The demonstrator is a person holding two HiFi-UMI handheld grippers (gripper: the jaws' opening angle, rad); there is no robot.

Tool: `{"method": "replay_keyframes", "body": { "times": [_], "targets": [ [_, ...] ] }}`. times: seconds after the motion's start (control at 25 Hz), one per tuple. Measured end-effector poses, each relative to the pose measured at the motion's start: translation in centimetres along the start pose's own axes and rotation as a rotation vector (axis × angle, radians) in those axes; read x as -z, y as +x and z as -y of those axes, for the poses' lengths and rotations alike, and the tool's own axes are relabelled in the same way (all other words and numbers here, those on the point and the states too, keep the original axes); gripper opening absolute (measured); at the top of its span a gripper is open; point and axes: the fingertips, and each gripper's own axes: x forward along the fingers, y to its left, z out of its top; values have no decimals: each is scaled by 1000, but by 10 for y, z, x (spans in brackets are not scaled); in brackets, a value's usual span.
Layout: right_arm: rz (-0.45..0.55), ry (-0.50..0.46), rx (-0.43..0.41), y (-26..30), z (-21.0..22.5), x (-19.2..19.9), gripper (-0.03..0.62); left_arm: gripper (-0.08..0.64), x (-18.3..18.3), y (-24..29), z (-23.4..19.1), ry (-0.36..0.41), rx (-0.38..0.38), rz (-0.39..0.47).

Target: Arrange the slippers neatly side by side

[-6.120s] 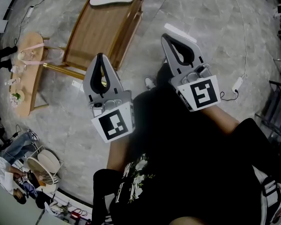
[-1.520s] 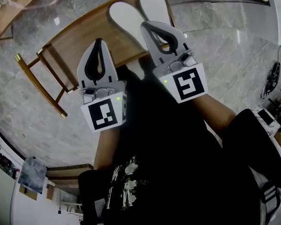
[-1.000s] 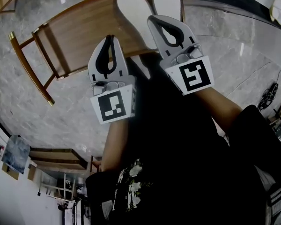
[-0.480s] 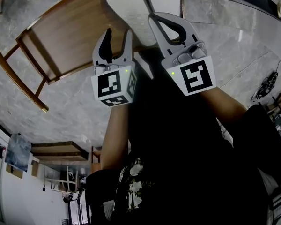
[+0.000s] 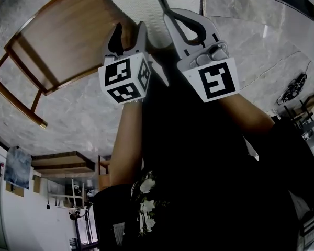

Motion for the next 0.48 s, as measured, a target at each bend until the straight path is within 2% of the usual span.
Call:
{"method": "replay_keyframes", "body": {
  "times": [0.16, 0.36, 0.48],
  "targets": [
    [6, 12, -2, 6, 1, 0, -2, 230, 8, 12, 1, -13, -4, -31],
    [0, 71, 2, 6, 5, 3, -2, 230, 9, 20, 12, -103, 51, -39],
    [2, 68, 1, 6, 9, 4, -2, 221, 7, 23, 15, -133, 57, -38]
  ]
}}
